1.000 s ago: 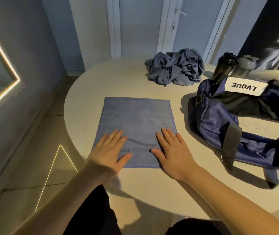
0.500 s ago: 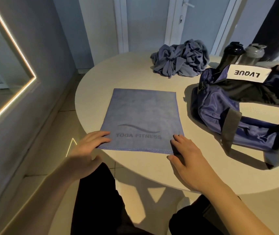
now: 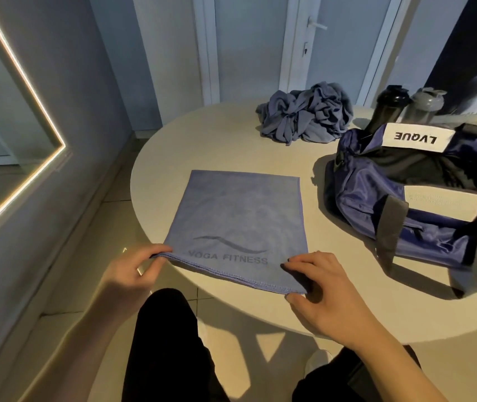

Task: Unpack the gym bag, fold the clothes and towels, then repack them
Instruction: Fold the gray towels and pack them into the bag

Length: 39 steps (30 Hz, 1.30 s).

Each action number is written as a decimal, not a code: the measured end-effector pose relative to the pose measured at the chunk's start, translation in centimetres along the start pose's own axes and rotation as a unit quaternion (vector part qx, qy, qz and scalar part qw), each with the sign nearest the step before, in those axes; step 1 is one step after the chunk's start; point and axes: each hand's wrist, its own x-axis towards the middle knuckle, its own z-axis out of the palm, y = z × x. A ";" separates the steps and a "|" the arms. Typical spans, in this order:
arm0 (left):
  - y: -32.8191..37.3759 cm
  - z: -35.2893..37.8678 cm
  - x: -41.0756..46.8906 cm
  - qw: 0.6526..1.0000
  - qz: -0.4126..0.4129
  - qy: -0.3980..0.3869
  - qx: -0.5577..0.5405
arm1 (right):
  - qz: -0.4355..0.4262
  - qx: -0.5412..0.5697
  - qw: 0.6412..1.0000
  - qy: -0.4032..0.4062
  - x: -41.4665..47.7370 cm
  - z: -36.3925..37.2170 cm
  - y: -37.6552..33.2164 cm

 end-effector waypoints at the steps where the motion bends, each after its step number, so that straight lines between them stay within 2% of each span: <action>1: 0.3 0.0 -0.1 1.000 -0.008 0.013 -0.016 | -0.004 0.009 1.000 0.002 -0.1 0.0 -0.1; 6: 0.9 0.3 0.0 0.992 -0.067 0.057 -0.092 | -0.022 0.017 0.999 -0.023 -0.1 -0.2 -0.1; 9: 1.4 0.4 0.2 0.986 -0.088 0.062 -0.129 | -0.020 0.030 0.999 0.004 -0.2 0.1 -0.4; 12: 1.9 0.6 1.0 0.988 -0.098 0.053 -0.109 | -0.017 0.057 0.998 0.037 0.3 -0.1 -0.8; 14: 2.6 0.6 2.4 0.987 -0.119 0.051 -0.094 | 0.035 0.125 0.991 0.032 1.3 -1.2 -1.7; 17: 3.4 0.6 5.7 0.992 -0.100 0.034 -0.066 | 0.093 0.202 0.974 0.043 4.3 -3.1 -2.8; 22: 1.8 2.2 13.5 0.997 -0.073 -0.018 0.009 | 0.114 0.145 0.979 0.084 12.9 -3.3 -1.7; 29: -2.5 5.1 21.9 0.994 -0.101 -0.041 0.026 | 0.221 0.139 0.960 0.105 23.0 -1.3 2.1; 39: -5.3 7.2 23.8 0.990 -0.122 -0.038 0.066 | 0.345 0.151 0.921 0.101 25.9 0.9 5.7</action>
